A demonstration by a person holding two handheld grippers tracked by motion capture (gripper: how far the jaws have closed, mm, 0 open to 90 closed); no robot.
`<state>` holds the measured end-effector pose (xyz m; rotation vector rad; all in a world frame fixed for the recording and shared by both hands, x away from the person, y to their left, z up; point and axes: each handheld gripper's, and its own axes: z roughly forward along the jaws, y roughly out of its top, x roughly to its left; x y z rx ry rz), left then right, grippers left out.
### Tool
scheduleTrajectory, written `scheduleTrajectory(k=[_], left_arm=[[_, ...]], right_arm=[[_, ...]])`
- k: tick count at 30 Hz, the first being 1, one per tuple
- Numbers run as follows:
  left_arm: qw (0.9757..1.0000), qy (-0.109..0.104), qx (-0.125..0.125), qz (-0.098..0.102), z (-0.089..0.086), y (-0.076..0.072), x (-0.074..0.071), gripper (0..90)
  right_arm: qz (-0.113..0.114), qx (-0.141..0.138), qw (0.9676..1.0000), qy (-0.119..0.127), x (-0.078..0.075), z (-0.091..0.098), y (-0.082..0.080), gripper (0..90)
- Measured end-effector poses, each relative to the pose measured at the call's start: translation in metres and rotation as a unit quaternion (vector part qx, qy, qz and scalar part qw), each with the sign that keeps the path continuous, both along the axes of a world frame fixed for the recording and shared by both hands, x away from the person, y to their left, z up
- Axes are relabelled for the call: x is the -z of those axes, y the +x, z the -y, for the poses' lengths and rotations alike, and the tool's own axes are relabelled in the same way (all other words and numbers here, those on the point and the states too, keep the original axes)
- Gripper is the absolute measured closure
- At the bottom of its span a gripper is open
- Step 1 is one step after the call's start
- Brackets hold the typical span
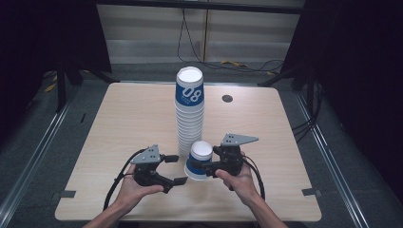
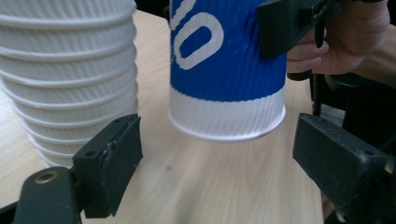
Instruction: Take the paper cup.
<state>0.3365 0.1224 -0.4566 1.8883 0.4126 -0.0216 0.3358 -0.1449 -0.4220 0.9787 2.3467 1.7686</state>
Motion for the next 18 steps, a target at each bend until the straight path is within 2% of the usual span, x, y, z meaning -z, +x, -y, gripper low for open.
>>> scheduleTrajectory(k=[2,4,9,12,18], left_arm=[[1.0,0.001,0.003,-0.001,0.002,-0.001,0.001,15.6],[1.0,0.003,0.008,-0.004,0.003,-0.002,0.002,15.7],[1.0,0.003,0.007,-0.003,0.005,-0.003,0.004,15.7],[0.9999,0.0,0.013,-0.01,0.009,-0.003,0.006,15.3],[0.9998,-0.002,0.018,-0.012,0.016,-0.004,0.006,14.8]], right_arm=[[-0.001,-0.001,1.0,0.0,0.001,-0.001,0.0,27.2],[-0.013,-0.009,0.9997,0.017,0.002,-0.002,0.0,27.3],[-0.014,-0.017,0.9994,0.028,0.004,-0.005,-0.001,27.4],[-0.009,-0.024,0.9994,0.025,0.005,-0.009,-0.003,27.5],[-0.017,-0.028,0.999,0.03,0.008,-0.012,-0.002,27.5]])
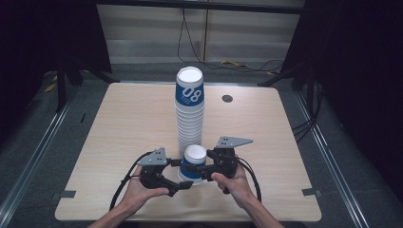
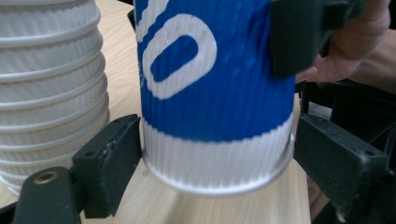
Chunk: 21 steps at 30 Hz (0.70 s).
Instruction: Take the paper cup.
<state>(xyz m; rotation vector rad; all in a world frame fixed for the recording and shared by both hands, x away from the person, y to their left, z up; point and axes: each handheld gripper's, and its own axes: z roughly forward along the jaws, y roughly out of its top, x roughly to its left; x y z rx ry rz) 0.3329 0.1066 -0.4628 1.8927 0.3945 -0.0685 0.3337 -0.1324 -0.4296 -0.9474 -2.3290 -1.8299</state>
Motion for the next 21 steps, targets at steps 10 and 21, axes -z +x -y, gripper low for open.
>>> scheduleTrajectory(k=[10,21], left_arm=[[0.9999,0.002,0.001,-0.011,0.005,0.001,0.005,10.2],[1.0,-0.006,0.003,0.003,0.005,0.0,0.004,13.6]], right_arm=[[0.007,-0.009,0.9999,0.002,0.003,-0.008,-0.004,27.5],[0.016,-0.015,0.9998,-0.005,0.004,-0.014,-0.008,27.5]])
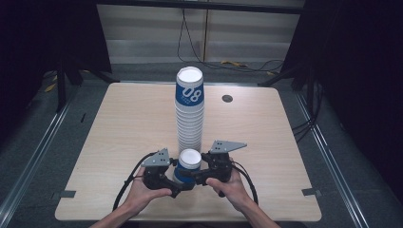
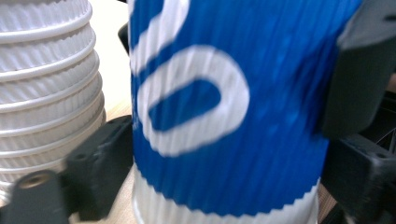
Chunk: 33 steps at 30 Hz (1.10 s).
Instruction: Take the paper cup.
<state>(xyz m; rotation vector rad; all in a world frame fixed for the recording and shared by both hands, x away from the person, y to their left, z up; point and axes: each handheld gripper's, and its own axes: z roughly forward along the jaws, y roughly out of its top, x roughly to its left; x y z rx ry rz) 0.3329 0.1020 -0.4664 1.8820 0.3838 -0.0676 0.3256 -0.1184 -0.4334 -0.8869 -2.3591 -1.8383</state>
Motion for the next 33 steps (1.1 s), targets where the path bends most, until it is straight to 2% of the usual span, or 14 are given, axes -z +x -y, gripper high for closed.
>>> scheduleTrajectory(k=[3,4,9,14,19,23,26,33], left_arm=[[1.0,-0.003,0.0,0.008,-0.001,-0.001,-0.002,17.2],[0.9998,0.0,0.002,0.018,-0.001,-0.001,-0.003,17.7],[0.9993,0.003,0.001,0.037,-0.003,-0.004,-0.006,19.9],[0.9992,0.003,0.0,0.04,-0.006,-0.004,-0.008,20.4],[0.9994,-0.001,-0.001,0.036,-0.009,-0.003,-0.008,20.6],[0.9997,0.012,0.005,0.022,-0.01,-0.001,-0.006,20.2],[0.9997,0.016,0.005,0.02,-0.013,0.0,-0.006,20.2],[0.9999,0.012,0.0,0.003,-0.02,0.005,-0.006,20.4]], right_arm=[[0.0,0.002,1.0,0.007,-0.002,0.002,0.001,27.4],[0.001,0.001,1.0,0.007,-0.002,0.003,0.001,27.3],[0.001,-0.001,1.0,0.005,-0.005,0.004,0.0,26.5],[-0.011,-0.008,0.9999,0.007,-0.007,0.006,0.002,23.8],[-0.019,-0.01,0.9998,0.0,-0.006,0.006,0.002,19.9],[-0.018,-0.006,0.9998,0.001,-0.009,0.007,0.002,18.5],[-0.019,-0.003,0.9998,0.001,-0.01,0.011,0.003,16.7],[-0.021,-0.008,0.9997,-0.008,-0.014,0.015,0.002,14.6]])
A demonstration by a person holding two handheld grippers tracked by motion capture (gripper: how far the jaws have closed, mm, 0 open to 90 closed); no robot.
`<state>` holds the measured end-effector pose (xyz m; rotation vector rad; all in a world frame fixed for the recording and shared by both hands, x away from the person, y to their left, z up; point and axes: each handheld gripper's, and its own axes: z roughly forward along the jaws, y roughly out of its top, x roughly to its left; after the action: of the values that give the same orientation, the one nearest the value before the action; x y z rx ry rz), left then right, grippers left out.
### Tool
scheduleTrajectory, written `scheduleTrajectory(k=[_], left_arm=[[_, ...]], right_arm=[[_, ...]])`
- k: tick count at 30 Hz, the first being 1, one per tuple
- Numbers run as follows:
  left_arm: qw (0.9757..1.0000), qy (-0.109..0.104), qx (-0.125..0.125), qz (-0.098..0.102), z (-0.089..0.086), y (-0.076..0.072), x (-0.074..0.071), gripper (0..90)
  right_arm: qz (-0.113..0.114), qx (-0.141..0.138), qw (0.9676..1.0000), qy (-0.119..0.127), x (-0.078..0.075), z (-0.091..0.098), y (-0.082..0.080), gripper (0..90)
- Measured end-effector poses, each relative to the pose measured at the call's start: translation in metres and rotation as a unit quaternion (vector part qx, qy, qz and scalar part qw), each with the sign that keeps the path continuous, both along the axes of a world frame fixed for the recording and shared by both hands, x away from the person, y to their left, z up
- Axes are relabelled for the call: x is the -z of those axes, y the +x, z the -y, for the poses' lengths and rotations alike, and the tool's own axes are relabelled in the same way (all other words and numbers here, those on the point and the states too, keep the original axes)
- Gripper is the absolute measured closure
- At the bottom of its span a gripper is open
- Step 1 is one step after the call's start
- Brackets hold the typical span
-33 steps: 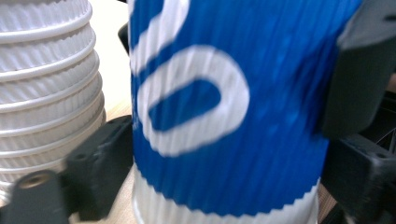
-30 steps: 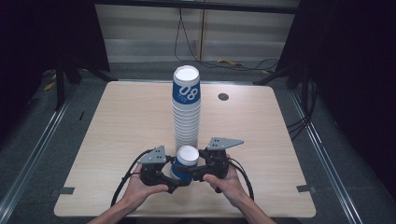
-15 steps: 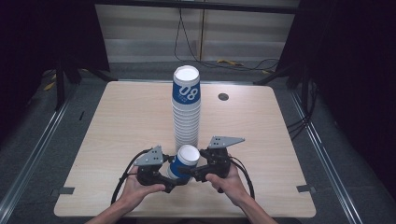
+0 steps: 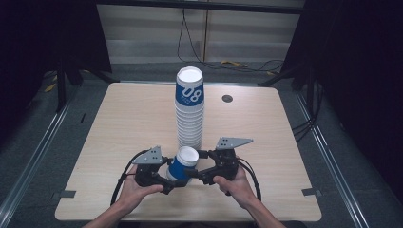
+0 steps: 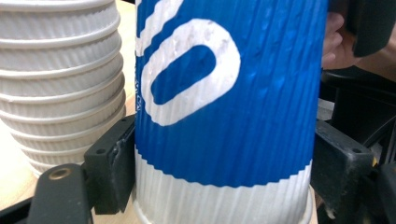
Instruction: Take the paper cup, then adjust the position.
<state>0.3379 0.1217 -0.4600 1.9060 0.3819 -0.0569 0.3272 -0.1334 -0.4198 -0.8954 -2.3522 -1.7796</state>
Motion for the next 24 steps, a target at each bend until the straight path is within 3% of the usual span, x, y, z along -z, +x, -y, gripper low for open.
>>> scheduleTrajectory(k=[5,15,17,24], left_arm=[[0.9997,0.021,0.003,0.015,-0.001,0.0,-0.005,20.6],[0.9989,0.045,0.005,0.01,-0.003,0.001,-0.008,20.6],[0.9981,0.058,0.003,0.018,-0.005,0.001,-0.01,20.7],[0.9965,0.08,0.01,0.025,-0.005,0.003,-0.017,21.0]], right_arm=[[0.007,-0.001,1.0,-0.007,-0.004,0.008,0.0,14.6],[0.015,-0.019,0.9971,-0.072,0.0,0.019,-0.004,15.0],[0.016,-0.021,0.996,-0.086,0.001,0.02,-0.004,15.9],[0.021,-0.029,0.9936,-0.107,0.001,0.019,-0.005,16.6]])
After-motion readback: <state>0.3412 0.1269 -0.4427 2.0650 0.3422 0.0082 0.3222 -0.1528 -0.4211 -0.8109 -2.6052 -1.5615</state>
